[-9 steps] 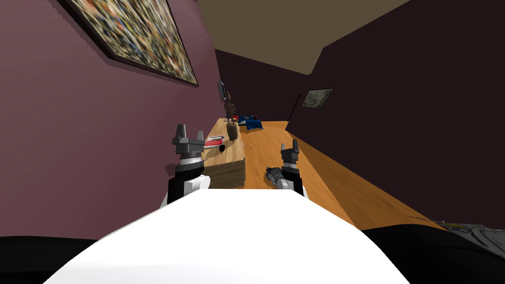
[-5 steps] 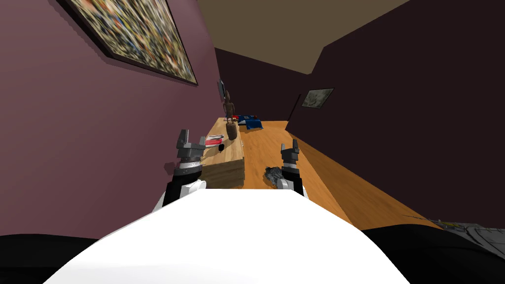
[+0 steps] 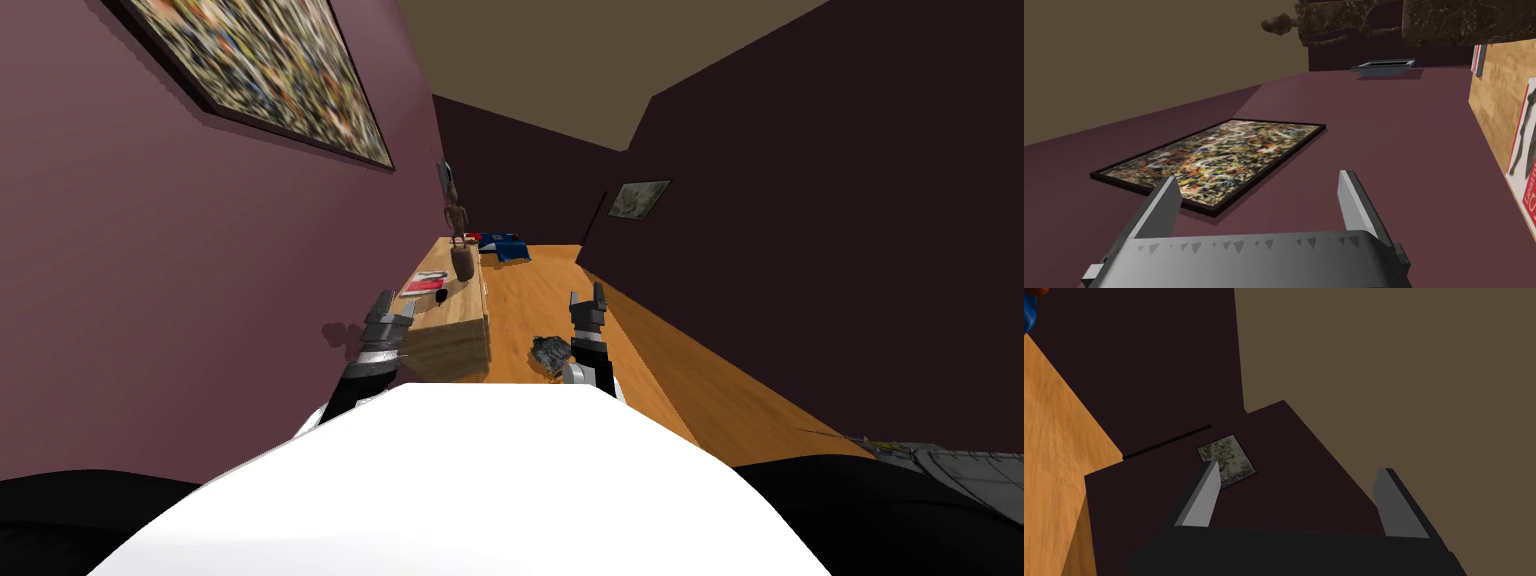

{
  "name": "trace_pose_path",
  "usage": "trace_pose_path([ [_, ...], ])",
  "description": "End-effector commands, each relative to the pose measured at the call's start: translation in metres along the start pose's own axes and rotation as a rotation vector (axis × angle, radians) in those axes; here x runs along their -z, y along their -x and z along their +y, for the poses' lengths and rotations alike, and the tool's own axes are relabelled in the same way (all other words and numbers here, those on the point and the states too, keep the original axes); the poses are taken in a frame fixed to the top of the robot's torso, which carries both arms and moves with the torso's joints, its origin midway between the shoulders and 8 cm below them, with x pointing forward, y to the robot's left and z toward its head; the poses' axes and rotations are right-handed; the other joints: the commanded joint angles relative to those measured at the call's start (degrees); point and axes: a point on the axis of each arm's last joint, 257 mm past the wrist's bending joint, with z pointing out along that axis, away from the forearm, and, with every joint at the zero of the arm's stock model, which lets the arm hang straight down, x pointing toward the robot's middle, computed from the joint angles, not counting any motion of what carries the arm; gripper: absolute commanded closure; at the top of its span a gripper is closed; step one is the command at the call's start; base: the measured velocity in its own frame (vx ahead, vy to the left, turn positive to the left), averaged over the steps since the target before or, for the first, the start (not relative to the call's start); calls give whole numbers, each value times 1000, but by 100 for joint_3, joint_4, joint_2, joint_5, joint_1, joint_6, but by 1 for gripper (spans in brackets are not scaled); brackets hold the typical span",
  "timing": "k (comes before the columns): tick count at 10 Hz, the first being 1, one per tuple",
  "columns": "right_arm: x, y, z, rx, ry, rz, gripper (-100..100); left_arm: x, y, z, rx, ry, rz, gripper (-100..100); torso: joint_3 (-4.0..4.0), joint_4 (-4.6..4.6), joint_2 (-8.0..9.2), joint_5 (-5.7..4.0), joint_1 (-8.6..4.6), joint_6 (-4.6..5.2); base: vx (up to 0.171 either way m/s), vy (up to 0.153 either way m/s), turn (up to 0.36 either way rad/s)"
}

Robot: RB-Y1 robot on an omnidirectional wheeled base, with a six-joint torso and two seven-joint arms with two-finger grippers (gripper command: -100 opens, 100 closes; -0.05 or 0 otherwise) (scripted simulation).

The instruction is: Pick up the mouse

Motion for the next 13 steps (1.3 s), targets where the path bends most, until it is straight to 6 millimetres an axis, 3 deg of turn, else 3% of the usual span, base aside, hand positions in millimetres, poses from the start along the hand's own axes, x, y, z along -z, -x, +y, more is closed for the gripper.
trace_pose_path([
  [1,0,0,0,0,0,0,0,22,12,22,-50,63,26,-100,0,0,0,0,0,0,-66,-132,-31],
  [3,0,0,0,0,0,0,0,45,22,42,-84,131,40,-100,-2,0,-5,3,18,0,-38,-95,-26],
  [4,0,0,0,0,0,0,0,46,23,44,-84,138,39,-100,-5,-1,-9,4,18,1,-17,-78,-9],
  [8,0,0,0,0,0,0,0,110,56,85,-179,306,93,-100,-9,-2,-16,3,18,0,-19,-105,-54],
  [9,0,0,0,0,0,0,0,112,56,87,-180,312,92,-100,-11,-4,-20,3,15,1,-1,-78,-20],
  [10,0,0,0,0,0,0,0,133,68,95,-209,364,114,-100,-13,-4,-23,5,25,1,11,-79,-80],
  [11,0,0,0,0,0,0,0,136,70,98,-210,375,112,-100,-15,-5,-26,5,26,1,6,-68,-32],
  [12,0,0,0,0,0,0,0,158,82,105,-239,430,135,-100,-15,-5,-27,6,32,1,-1,-86,-91],
  [13,0,0,0,0,0,0,0,162,84,108,-240,439,133,-100,-14,-5,-25,6,28,2,1,-71,-35],
])
